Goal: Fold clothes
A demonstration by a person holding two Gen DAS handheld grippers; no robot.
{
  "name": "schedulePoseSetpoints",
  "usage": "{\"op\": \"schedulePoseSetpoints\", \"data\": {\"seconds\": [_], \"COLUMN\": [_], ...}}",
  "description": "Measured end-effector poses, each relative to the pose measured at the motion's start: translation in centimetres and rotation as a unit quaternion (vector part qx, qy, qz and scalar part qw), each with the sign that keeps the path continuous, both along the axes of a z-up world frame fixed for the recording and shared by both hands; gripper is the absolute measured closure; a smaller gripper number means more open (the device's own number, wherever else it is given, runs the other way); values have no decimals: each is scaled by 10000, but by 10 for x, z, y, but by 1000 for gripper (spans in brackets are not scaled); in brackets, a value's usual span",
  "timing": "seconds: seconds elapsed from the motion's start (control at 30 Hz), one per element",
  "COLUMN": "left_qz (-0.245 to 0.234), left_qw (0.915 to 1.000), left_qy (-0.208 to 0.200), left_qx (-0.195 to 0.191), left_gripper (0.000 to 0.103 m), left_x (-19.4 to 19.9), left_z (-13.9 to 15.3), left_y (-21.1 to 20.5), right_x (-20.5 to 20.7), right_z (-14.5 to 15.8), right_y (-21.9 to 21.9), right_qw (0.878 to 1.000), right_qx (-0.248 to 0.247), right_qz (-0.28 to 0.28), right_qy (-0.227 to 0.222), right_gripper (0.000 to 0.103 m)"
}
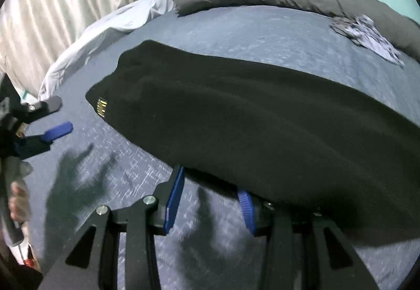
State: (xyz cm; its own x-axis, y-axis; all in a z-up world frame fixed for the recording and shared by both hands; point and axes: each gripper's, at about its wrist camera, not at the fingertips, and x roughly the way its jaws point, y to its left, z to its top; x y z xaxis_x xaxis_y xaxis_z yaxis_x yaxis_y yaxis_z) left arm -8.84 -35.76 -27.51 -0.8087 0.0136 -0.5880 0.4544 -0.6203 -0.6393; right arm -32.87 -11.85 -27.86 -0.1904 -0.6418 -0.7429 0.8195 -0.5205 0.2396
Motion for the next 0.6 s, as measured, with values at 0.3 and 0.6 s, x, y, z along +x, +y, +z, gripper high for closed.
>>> {"op": "schedulePoseSetpoints", "data": {"seconds": [0.3, 0.6], "left_qz": [57, 39], "left_qw": [10000, 10000], "left_qy": [-15, 0], "left_qx": [-20, -14], "left_gripper": [23, 23], "left_x": [4, 3], "left_z": [2, 3], "left_y": [-3, -2], "right_x": [20, 20], "right_z": [-13, -15], "right_y": [-11, 5], "right_qw": [9979, 9973], "right_qx": [183, 218], "right_qz": [580, 652], "right_qy": [233, 257], "right_gripper": [66, 87]}}
